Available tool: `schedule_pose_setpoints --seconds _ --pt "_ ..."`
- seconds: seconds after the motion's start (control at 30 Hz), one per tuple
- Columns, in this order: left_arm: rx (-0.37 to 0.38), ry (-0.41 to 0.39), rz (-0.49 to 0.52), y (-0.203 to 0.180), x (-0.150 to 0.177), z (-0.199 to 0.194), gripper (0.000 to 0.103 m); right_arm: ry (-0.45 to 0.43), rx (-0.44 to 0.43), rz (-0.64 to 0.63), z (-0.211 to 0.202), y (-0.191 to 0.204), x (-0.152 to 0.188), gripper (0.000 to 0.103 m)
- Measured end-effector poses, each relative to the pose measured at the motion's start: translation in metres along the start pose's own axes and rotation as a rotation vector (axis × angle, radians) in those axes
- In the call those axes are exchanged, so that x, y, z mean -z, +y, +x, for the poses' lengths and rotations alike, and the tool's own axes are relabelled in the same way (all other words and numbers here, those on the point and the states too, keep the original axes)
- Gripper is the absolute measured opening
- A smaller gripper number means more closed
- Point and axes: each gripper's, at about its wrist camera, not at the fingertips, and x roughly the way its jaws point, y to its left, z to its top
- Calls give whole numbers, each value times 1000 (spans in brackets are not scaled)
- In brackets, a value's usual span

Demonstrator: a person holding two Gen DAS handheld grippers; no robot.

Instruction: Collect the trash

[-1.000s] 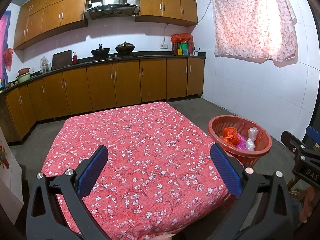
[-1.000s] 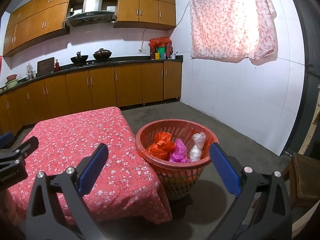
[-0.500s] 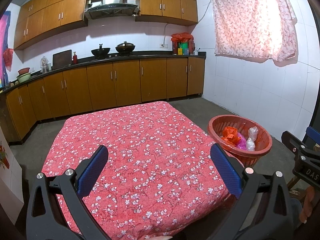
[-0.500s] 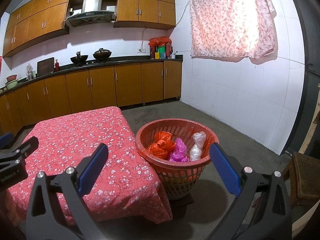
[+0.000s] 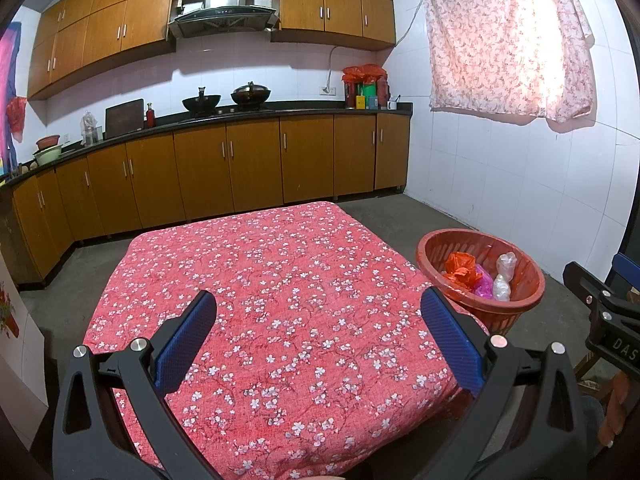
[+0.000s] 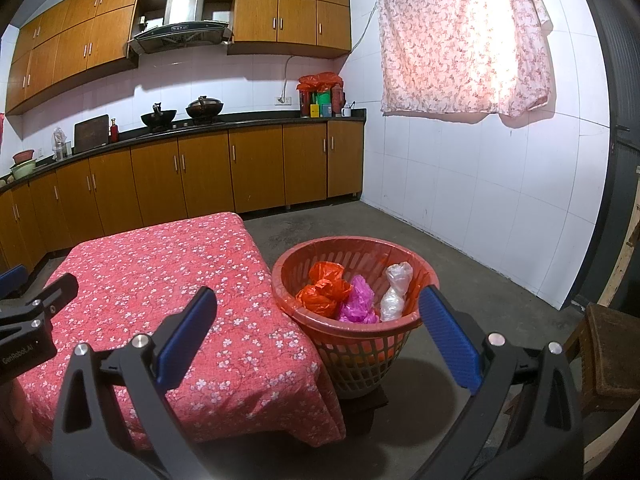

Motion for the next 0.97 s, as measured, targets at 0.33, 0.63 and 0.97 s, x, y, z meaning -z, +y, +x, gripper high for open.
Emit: schedule_pose_setpoints --seconds 0.33,0.63,0.97 --pt "1 1 0 0 0 -1 101 1 0 1 0 -1 -1 99" --pt "0 5 -4 0 0 0 101 3 0 2 0 0 0 99" --pt "4 8 -6 1 3 -1 101 3 -1 4 0 0 0 99"
